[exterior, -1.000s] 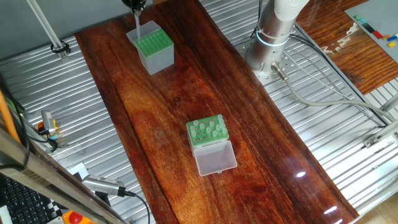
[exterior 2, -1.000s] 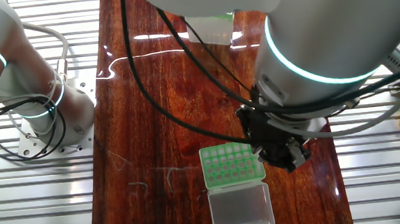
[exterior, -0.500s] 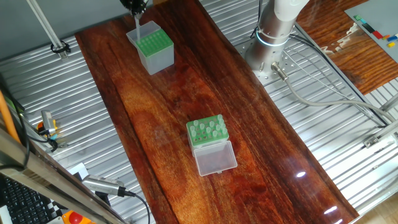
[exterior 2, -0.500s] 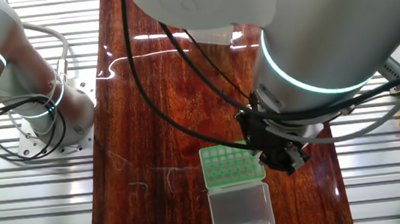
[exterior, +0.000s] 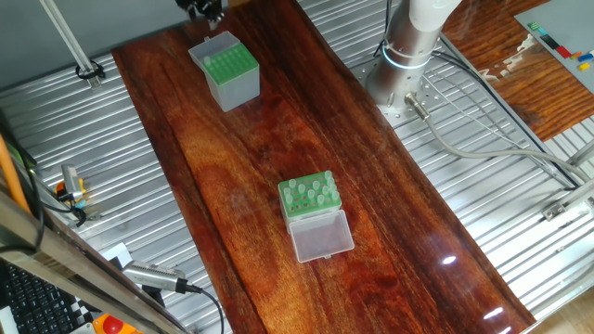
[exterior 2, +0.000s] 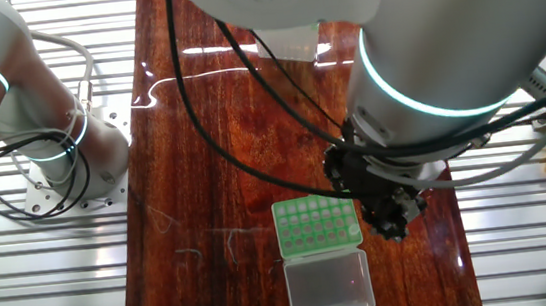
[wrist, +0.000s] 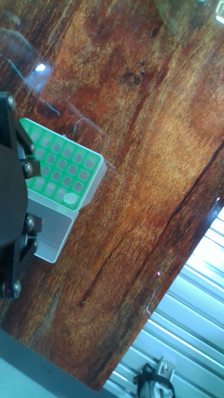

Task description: Transfer all large pipette tips from one holder to another

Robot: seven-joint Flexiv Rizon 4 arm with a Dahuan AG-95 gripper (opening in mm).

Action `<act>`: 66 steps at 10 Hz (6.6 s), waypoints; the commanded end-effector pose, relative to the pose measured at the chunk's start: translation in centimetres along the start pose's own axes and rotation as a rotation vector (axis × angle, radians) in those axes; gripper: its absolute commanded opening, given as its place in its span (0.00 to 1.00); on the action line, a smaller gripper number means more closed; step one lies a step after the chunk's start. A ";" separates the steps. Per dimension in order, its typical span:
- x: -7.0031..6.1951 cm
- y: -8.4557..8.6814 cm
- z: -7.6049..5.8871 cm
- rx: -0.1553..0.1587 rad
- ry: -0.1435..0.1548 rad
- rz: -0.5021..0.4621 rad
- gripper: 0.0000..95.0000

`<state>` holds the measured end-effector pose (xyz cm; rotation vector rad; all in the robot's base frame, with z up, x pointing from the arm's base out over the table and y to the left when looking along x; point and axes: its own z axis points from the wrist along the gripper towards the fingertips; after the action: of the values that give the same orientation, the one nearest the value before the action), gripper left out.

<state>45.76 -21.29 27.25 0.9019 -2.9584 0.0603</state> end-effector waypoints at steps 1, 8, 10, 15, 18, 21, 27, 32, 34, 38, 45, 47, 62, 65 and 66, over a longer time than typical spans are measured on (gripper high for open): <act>0.0 0.2 -0.8 0.000 0.005 0.001 0.40; 0.1 0.3 -1.8 -0.005 0.013 -0.030 0.20; 0.1 0.3 -1.8 -0.010 0.006 -0.060 0.20; -3.2 2.3 -0.5 -0.034 -0.003 0.086 0.20; -10.1 9.4 1.4 -0.032 -0.032 0.245 0.20; -11.5 11.9 2.1 -0.044 -0.018 0.255 0.20; -13.1 14.6 3.3 -0.114 -0.011 0.041 0.40; -20.1 23.3 5.4 -0.050 0.036 0.187 0.40; -20.1 23.3 5.4 -0.055 0.022 0.075 0.20; -21.6 24.8 5.4 -0.120 -0.014 0.055 0.40; -25.7 30.1 5.8 -0.077 0.002 0.140 0.20; -25.7 30.1 5.8 -0.097 -0.009 0.133 0.20; -25.5 35.4 7.4 -0.094 -0.050 0.232 0.20; -26.2 36.2 7.9 -0.095 -0.053 0.241 0.20; -26.4 36.5 8.1 -0.094 -0.052 0.244 0.20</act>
<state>46.96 23.16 16.85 0.5387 -3.0734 -0.0894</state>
